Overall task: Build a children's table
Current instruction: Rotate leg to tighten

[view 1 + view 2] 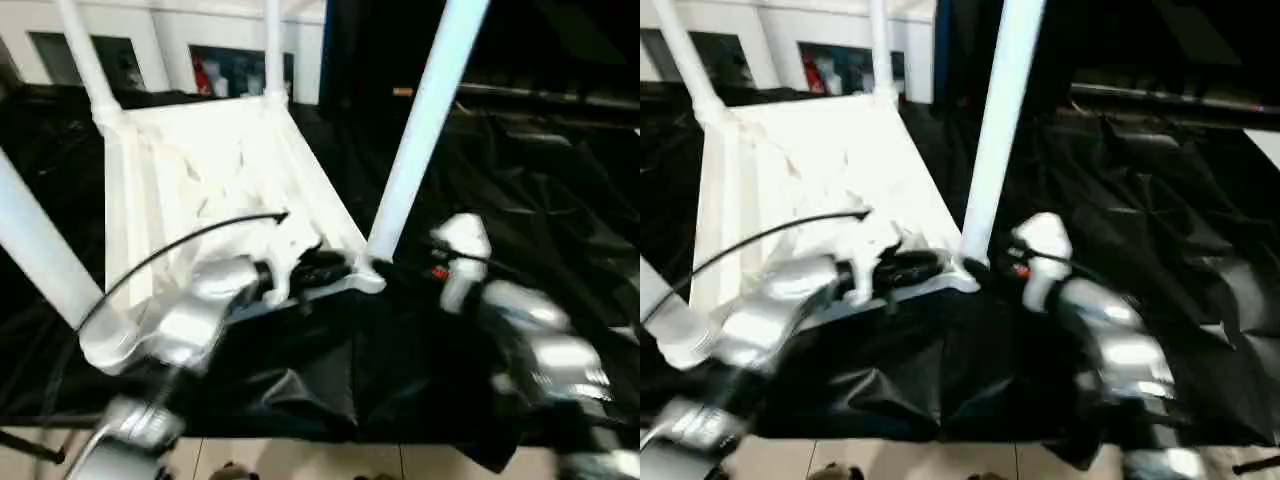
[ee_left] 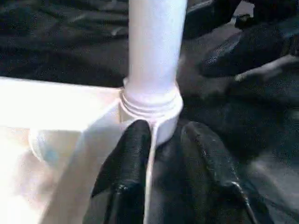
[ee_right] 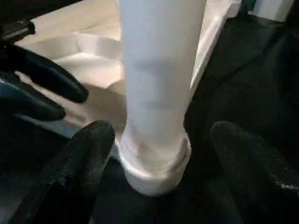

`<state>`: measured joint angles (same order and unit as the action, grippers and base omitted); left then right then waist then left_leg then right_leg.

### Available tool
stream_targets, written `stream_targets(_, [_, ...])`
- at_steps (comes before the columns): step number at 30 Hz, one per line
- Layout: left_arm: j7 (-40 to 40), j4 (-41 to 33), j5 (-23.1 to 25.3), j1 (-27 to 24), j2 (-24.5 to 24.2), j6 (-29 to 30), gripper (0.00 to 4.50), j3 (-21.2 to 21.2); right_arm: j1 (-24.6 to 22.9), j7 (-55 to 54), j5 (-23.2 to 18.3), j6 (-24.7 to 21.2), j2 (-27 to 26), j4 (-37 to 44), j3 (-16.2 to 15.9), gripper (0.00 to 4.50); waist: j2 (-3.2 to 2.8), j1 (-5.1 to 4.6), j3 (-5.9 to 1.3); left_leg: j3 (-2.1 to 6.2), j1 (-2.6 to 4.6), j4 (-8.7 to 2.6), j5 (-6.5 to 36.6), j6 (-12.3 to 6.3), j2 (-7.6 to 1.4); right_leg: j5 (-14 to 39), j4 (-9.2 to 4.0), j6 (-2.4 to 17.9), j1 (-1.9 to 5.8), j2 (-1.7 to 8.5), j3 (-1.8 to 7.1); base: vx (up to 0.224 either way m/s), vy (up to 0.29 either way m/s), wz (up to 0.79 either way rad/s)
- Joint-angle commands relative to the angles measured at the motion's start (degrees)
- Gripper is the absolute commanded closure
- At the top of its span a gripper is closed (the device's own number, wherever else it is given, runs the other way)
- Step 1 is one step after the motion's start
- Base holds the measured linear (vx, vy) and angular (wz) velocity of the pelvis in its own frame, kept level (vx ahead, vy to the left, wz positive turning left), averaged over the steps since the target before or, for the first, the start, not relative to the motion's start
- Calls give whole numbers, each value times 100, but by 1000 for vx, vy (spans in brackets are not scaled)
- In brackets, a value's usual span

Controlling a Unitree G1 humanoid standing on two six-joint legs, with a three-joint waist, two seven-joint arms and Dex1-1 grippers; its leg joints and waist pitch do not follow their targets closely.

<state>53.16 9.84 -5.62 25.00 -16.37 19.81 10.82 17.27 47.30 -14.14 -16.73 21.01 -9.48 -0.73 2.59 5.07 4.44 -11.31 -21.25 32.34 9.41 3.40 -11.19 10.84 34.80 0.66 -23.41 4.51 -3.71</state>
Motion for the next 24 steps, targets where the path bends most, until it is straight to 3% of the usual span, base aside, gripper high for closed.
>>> stream_targets(1, [258, -616, -256, -192, -219, 422, 280, -30, -113, 284, -151, -234, 219, 296, -55, 81, 0, 20, -325, 104, 61, -342, 1168, -290, -241, 1180, -432, 1115, 295, 369, 285, 0, 0, 0])
stream_targets(4, [555, -1150, -377, -539, -580, 678, 275, 89, -222, 498, -174, -298, 375, 445, -139, 81, -10, 3, -305, 106, 67, -355, 1311, -255, -241, 1446, -453, 1034, 269, 355, 287, 0, 0, 0])
stream_targets(6, [741, -1634, -370, -985, -981, 853, 235, 201, -346, 830, -493, -616, 462, 703, -244, 81, -15, -7, -283, 116, 83, -375, 1493, -217, -244, 1786, -492, 927, 247, 347, 291, 0, 0, 0])
stream_targets(9, [696, -1794, -339, -1154, -1093, 1006, 231, 169, -413, 1003, -604, -737, 504, 842, -366, 119, -18, -14, -265, 118, 96, -388, 1640, -154, -245, 1947, -512, 846, 212, 333, 297, 0, 0, 0])
stream_targets(11, [572, -2127, -311, -1476, -1392, 1228, 223, 85, -301, 854, -479, -691, 207, 686, -529, 142, -22, -22, -257, 124, 98, -397, 1714, -73, -247, 2014, -518, 854, 195, 342, 304, 0, 0, 0])
stream_targets(13, [536, -2146, -287, -1526, -1451, 1244, 223, 58, -232, 748, -438, -653, 64, 581, -567, 154, -25, -32, -256, 128, 100, -405, 1761, -49, -235, 2085, -520, 837, 187, 338, 297, 0, 0, 0])
stream_targets(16, [405, -2177, -268, -1626, -1570, 1369, 223, -41, 15, 163, -202, -314, -553, 141, -628, 186, -17, -76, -262, 136, 106, -409, 1721, 52, -225, 2167, -514, 818, 172, 350, 303, 0, 0, 0])
stream_targets(19, [393, -2237, -281, -1692, -1653, 1447, 223, -62, 152, -173, -266, -223, -978, -94, -594, 209, -15, -83, -277, 126, 107, -410, 1515, 56, -234, 1650, -447, 914, 177, 333, 313, 0, 0, 0])
stream_targets(24, [257, -2397, -289, -1776, -1843, 1637, 223, -39, 434, -590, -195, 92, -1588, -644, -602, 247, -37, -92, -281, 110, 109, -412, 1429, 84, -223, 1402, -418, 977, 185, 328, 314, 0, 0, 0])
